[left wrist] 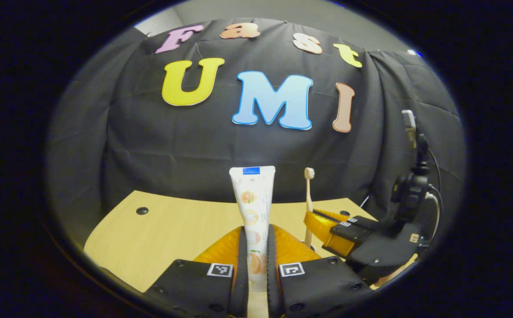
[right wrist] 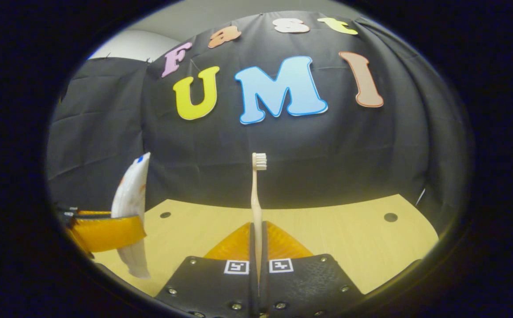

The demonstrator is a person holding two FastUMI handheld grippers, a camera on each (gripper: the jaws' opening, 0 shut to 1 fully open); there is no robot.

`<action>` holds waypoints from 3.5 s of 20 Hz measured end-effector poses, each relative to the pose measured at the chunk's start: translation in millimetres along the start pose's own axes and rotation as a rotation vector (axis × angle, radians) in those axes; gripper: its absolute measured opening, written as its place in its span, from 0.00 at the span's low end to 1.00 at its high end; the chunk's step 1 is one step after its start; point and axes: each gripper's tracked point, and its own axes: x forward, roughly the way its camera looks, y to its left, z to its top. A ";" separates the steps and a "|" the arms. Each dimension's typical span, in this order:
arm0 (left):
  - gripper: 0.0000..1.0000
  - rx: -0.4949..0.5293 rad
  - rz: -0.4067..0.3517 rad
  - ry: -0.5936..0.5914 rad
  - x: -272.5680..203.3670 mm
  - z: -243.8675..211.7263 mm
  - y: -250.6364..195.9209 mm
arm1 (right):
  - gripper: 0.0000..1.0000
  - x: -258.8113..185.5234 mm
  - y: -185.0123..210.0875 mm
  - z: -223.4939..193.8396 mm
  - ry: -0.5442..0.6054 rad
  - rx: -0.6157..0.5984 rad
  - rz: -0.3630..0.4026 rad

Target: Put the toothbrush and toothpaste on the desktop into the cup, then pick up the cup and place it on the coaster on the desktop.

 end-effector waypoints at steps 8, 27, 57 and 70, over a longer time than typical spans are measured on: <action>0.24 -0.040 0.008 0.037 8.2 -11.7 6.3 | 0.03 8.7 -3.0 -36.7 0.077 -0.131 -0.047; 0.24 -0.105 -0.063 0.012 45.7 -17.6 -10.1 | 0.94 -71.9 -39.5 -3.7 0.059 -0.107 -0.116; 0.24 0.044 -0.291 -0.178 142.3 -70.3 -99.8 | 0.94 -122.1 -106.0 -32.4 0.168 0.077 -0.275; 0.84 0.087 -0.304 -0.205 119.2 -52.4 -99.9 | 0.94 -111.6 -88.5 -35.2 0.174 0.095 -0.239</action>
